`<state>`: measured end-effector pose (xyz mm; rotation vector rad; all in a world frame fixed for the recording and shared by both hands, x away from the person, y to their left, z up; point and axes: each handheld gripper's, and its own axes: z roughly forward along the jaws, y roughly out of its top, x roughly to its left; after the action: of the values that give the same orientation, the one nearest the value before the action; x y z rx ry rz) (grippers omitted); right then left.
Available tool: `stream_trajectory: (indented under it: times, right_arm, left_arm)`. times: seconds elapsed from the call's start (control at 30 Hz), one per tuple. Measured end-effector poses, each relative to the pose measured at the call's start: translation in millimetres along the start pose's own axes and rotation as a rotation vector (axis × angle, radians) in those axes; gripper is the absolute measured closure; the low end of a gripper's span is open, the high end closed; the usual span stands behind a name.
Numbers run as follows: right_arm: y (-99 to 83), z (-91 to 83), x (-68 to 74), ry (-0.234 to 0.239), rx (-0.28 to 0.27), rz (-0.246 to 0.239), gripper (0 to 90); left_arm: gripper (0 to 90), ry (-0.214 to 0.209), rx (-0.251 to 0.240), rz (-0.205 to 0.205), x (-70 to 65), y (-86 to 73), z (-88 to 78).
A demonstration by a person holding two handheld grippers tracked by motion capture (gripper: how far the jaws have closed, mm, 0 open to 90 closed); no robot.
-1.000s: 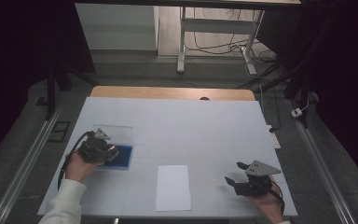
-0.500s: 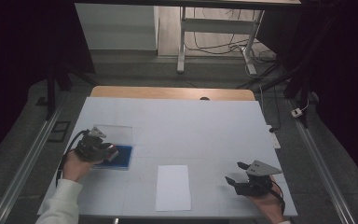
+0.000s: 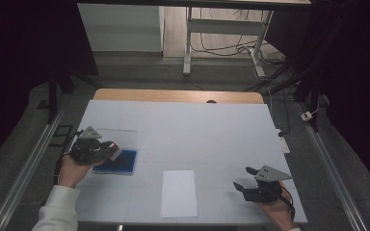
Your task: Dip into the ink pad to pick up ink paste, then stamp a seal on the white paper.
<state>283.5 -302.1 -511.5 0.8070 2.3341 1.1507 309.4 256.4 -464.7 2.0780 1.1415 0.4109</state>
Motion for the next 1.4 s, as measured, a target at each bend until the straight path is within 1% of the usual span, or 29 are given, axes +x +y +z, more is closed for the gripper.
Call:
stream_trajectory:
  times: [0.07, 0.17, 0.4, 0.5, 0.67, 0.87, 1.23, 1.4]
  right_arm:
    - [-0.1, 0.0, -0.2, 0.0, 0.001, 0.001, 24.7]
    - [-0.2, 0.1, -0.3, 0.0, 0.0, -0.001, 24.7]
    - [-0.1, -0.2, 0.3, 0.004, -0.008, 0.004, 24.7]
    - [-0.2, -0.2, -0.1, 0.0, -0.003, -0.001, 24.8]
    - [-0.2, 0.0, 0.4, 0.003, -0.007, 0.004, 24.8]
    - [-0.2, -0.6, 0.1, -0.002, -0.004, 0.002, 24.8]
    - [-0.2, -0.2, 0.5, 0.002, -0.009, 0.002, 24.8]
    - [-0.4, 0.0, -0.4, 0.002, -0.003, -0.003, 24.8]
  left_arm:
    - [69.8, -0.006, -0.015, 0.001, -0.2, 0.8, -2.8]
    - [69.8, -0.039, -0.013, 0.009, -0.1, 1.1, -4.8]
    - [69.8, -0.037, -0.054, 0.017, -2.5, 2.6, -10.3]
    - [69.8, -0.024, -0.067, 0.013, -3.0, 3.3, -12.8]
    - [69.9, -0.044, -0.083, 0.008, -4.0, 4.3, -16.0]
    - [69.8, -0.059, -0.094, 0.023, -10.4, 8.7, -19.2]
    - [69.8, -0.12, -0.115, 0.051, -24.6, 16.6, -20.7]
    - [69.8, -0.136, -0.124, 0.069, -33.1, 21.0, -21.9]
